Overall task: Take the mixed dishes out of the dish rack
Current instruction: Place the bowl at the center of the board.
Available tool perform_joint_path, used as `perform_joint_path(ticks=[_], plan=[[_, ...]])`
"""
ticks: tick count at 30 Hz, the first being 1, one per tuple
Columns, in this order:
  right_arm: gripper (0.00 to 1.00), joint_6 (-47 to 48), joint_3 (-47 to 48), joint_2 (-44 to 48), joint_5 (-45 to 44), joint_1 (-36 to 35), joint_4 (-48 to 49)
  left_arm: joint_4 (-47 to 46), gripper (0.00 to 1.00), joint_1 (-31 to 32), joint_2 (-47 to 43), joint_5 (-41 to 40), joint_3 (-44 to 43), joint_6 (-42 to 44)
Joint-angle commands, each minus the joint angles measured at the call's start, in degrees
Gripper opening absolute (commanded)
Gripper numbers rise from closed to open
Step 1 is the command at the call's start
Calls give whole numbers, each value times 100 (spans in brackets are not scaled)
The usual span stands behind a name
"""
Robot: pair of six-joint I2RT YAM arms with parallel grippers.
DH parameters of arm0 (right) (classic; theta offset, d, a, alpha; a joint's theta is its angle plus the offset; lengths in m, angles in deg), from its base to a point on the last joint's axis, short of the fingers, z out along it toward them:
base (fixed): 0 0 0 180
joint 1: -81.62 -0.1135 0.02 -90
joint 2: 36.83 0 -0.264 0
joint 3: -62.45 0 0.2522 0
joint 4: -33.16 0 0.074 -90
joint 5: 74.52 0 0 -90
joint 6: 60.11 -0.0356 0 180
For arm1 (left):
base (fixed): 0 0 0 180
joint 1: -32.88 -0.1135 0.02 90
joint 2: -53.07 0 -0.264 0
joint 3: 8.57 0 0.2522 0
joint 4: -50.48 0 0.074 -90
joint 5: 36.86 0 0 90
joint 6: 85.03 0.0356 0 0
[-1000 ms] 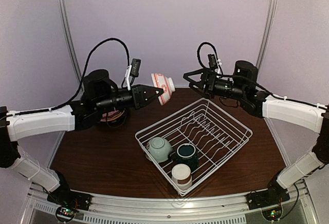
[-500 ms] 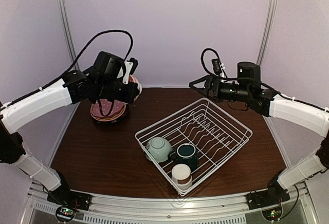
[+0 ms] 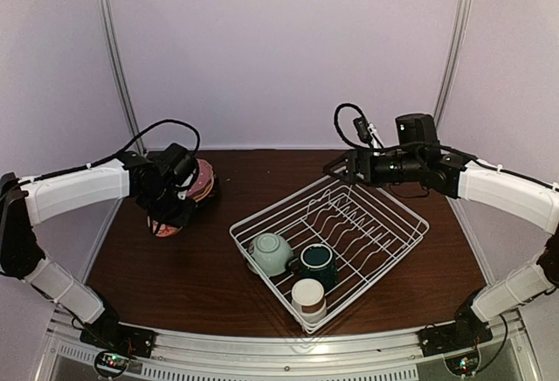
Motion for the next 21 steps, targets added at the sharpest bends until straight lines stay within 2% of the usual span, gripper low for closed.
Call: perform_joint_path(ticks=[1, 21], plan=[[100, 444, 247, 123, -292, -115, -526, -302, 0, -108, 236, -67, 130, 149], [100, 1438, 567, -4, -880, -714, -1366, -524, 0, -204, 1276, -298, -28, 559]])
